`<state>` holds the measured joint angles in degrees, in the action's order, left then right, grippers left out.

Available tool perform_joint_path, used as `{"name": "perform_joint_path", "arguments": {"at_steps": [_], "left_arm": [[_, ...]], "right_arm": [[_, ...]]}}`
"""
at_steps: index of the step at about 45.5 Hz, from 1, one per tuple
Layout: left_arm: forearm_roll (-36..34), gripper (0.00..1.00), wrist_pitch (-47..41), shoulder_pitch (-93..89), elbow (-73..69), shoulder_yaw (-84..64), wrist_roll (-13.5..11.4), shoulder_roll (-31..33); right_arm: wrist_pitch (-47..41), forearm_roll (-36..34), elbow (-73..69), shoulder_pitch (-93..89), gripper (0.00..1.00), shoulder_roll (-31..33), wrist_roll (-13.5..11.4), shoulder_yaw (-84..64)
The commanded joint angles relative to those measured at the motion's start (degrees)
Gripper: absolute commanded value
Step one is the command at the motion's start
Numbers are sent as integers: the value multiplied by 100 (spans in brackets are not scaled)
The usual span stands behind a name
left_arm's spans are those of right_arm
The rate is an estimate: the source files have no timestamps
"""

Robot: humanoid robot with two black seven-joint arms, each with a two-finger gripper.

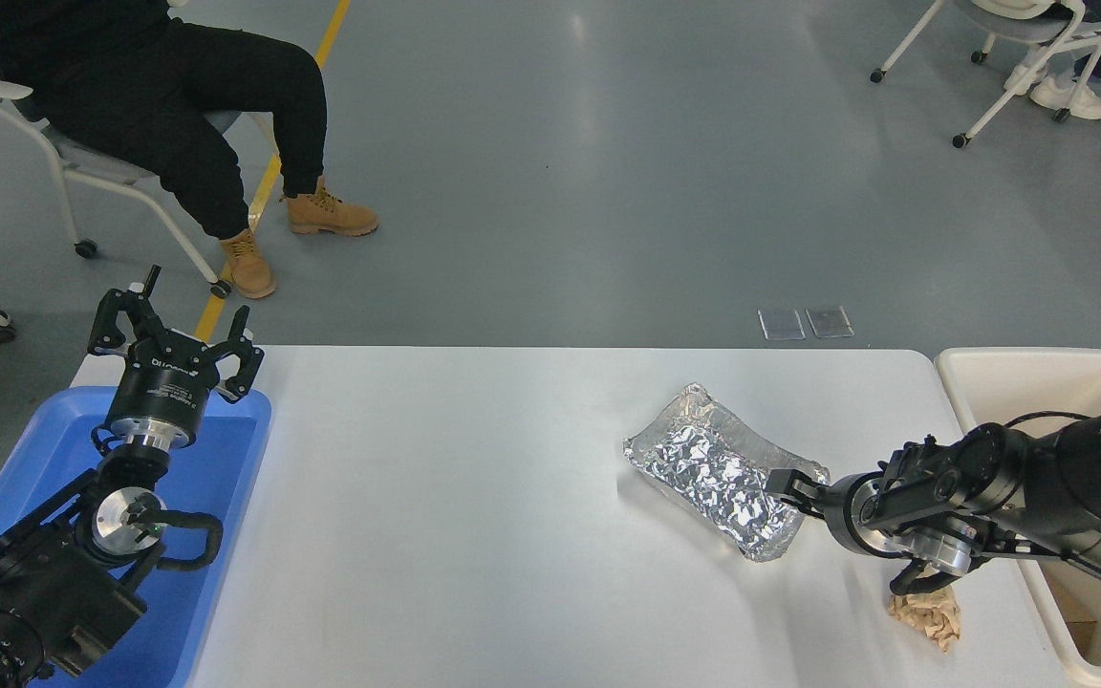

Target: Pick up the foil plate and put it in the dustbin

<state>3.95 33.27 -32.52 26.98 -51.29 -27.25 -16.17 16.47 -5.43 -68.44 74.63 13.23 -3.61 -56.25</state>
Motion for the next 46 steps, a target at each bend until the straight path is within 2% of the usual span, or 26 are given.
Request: {"name": "perform_joint_path", "arguments": {"at_steps": [1,3,5,6,7,15,16,19,22,27,38,46], "left_arm": [[0,99,-5,0,0,-4,0,0],[0,99,4,0,0,-4,0,0],[0,99,4,0,0,-4,0,0],[0,99,4,0,0,-4,0,0],[0,99,4,0,0,-4,0,0],[0,99,4,0,0,-4,0,0],[0,99,4,0,0,-4,0,0],[0,99,4,0,0,-4,0,0],[0,99,4,0,0,-4,0,0],[0,99,4,0,0,-4,0,0],[0,99,4,0,0,5,0,0],[0,99,4,0,0,5,0,0]], "right_arm": [[286,-2,314,-370,83,-215,1,88],[330,-2,323,-431,69,-241,1,80],[383,-2,366,-475,44,-250,1,79],[409,-2,401,-501,34,-250,1,79],[427,-2,454,-519,31,-259,10,79],[462,-2,560,-590,30,-321,27,88],[462,-2,560,-590,21,-329,27,88],[454,-2,560,-590,17,-356,36,88],[454,-2,560,-590,5,-373,27,88],[427,-63,543,-555,0,-373,36,97],[304,-248,376,-177,0,-277,54,1],[-143,-239,-2,526,0,241,54,-52]]}}
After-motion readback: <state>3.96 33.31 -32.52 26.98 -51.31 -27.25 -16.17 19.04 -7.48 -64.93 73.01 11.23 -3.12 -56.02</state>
